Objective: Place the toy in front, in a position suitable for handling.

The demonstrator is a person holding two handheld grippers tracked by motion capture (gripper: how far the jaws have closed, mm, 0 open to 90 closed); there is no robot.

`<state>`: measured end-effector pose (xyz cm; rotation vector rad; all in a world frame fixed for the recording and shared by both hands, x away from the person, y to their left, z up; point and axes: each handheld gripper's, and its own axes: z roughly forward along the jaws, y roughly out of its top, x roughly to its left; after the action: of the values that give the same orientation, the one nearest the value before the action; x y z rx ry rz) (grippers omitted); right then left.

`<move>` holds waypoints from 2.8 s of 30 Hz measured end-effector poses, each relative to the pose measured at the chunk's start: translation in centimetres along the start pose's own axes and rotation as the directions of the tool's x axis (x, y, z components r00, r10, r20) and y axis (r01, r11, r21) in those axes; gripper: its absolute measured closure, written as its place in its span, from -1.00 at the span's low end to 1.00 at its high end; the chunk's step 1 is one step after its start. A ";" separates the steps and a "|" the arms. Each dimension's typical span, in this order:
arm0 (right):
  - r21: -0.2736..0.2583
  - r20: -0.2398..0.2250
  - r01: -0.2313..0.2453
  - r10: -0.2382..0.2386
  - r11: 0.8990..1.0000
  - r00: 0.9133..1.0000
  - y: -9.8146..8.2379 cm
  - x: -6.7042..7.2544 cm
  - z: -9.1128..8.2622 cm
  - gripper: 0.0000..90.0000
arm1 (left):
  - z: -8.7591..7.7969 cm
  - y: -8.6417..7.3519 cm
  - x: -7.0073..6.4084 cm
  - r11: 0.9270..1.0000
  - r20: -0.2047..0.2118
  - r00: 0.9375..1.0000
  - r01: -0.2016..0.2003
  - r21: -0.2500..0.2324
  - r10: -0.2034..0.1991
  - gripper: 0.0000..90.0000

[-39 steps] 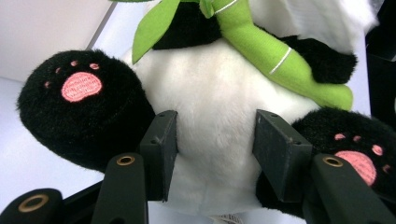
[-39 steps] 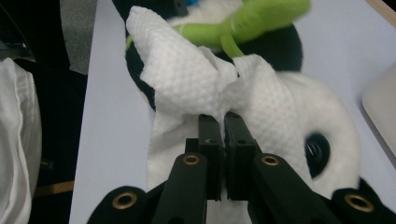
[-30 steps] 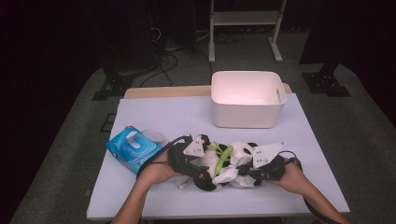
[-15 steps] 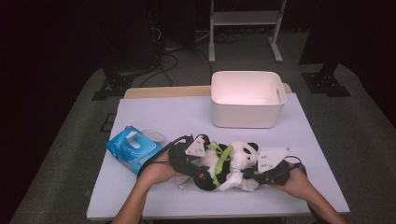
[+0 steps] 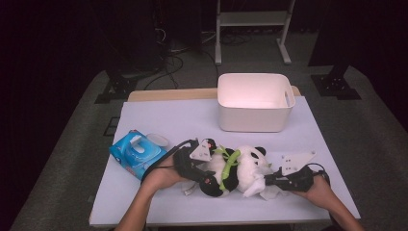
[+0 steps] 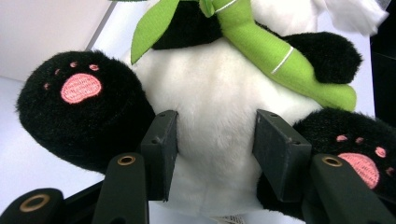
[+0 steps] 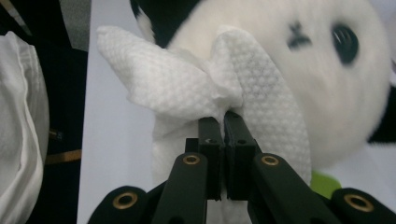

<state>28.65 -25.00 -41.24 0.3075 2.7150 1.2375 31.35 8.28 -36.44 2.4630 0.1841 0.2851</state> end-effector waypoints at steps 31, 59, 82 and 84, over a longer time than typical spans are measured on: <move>-0.074 0.014 -0.191 0.193 0.979 0.981 -0.8 -7.8 0.1 0.92 | 0.0 -0.4 0.2 1.000 0.027 1.000 -0.003 -0.009 0.003 0.11; -0.035 -0.035 -0.005 0.004 0.999 0.999 4.1 -3.3 -1.1 0.92 | 0.9 0.5 -0.2 1.000 0.041 0.999 -0.022 -0.016 0.022 0.15; 0.010 -0.034 0.031 -0.030 0.999 0.999 3.7 -2.2 -2.1 0.92 | 2.5 2.4 -0.6 0.998 0.079 0.996 -0.042 -0.045 0.046 0.15; 0.003 -0.047 0.040 -0.040 0.999 0.998 4.1 -2.0 -1.9 0.92 | 2.9 2.8 -0.7 0.998 0.079 0.996 -0.049 -0.049 0.052 0.15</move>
<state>30.70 -24.26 -36.82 0.2262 2.7486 1.2444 31.57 4.23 -36.98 2.4300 0.0802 0.2093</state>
